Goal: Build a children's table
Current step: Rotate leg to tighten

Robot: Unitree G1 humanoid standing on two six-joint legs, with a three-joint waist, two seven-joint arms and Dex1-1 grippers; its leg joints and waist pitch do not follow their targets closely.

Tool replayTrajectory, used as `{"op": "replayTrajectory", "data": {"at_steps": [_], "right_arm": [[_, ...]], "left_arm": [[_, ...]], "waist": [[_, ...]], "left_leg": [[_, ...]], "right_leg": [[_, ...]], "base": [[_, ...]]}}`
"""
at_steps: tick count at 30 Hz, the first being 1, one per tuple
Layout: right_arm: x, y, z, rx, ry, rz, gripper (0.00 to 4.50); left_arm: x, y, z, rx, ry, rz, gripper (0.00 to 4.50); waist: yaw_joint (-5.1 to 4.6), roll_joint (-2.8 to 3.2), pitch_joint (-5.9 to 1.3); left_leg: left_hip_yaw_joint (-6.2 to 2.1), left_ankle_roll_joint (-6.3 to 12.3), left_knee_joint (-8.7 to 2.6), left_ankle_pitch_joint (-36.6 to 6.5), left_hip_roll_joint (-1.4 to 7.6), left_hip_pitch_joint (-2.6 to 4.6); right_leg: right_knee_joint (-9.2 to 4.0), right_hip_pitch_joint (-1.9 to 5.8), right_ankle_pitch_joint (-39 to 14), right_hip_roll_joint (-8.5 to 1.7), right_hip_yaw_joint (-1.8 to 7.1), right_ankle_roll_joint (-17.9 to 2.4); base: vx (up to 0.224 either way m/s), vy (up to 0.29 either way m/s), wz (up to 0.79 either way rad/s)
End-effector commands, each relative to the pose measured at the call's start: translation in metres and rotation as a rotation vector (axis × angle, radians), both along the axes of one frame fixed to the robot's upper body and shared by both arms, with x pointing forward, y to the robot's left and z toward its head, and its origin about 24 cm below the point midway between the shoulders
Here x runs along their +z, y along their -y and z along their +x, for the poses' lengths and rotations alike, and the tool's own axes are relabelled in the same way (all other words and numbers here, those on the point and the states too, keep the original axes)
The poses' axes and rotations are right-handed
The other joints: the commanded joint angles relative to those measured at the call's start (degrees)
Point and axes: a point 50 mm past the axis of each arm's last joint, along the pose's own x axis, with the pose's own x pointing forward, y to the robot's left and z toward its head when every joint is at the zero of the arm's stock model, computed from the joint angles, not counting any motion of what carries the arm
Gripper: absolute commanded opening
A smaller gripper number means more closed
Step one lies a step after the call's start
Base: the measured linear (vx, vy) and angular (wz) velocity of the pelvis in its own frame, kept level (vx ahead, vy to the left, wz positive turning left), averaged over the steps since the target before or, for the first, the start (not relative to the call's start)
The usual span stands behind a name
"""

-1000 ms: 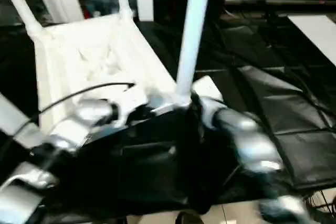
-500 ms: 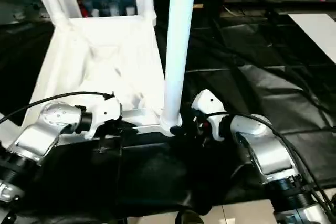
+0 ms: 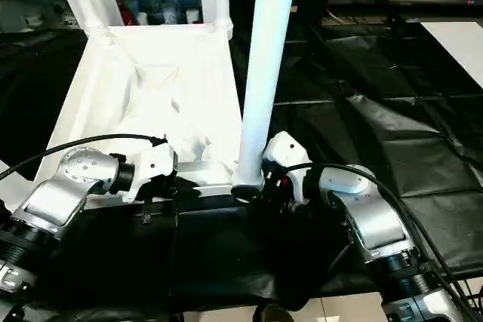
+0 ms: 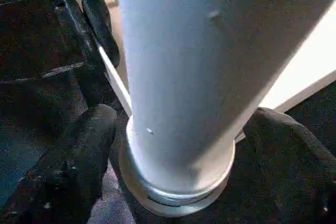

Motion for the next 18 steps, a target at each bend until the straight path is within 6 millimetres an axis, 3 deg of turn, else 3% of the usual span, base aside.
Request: {"op": "replayTrajectory", "data": {"at_steps": [1,9,18], "right_arm": [[0.0014,0.0001,0.0017,0.015,0.005,-0.004,3.81],[0.0001,-0.0005,0.0026,0.012,-0.004,0.018,3.02],[-0.0037,-0.0033,0.0002,0.017,-0.019,0.028,2.63]], "left_arm": [[-0.0166,0.0054,-0.0111,-0.051,-0.073,0.039,0.00],[-0.0175,0.0054,-0.0116,-0.051,-0.077,0.040,0.00],[-0.0184,0.0059,-0.0128,-0.056,-0.087,0.040,0.00]], "waist": [[0.06,-0.30,-3.63],[0.08,-0.31,-3.71],[0.10,-0.20,-3.74]], "left_leg": [[-1.03,5.56,-2.88,-6.90,3.05,1.01],[-1.03,6.19,-2.73,-6.22,3.06,0.97],[-1.03,6.48,-2.64,-5.71,3.01,0.98]], "right_leg": [[-2.28,2.70,-2.24,-3.57,2.48,-16.66],[-2.13,2.77,-1.76,-3.54,2.41,-17.00],[-2.01,2.79,-0.73,-3.46,2.35,-17.28]], "base": [[0.000,0.000,0.00],[0.000,0.000,0.00],[0.000,0.000,0.00]]}}
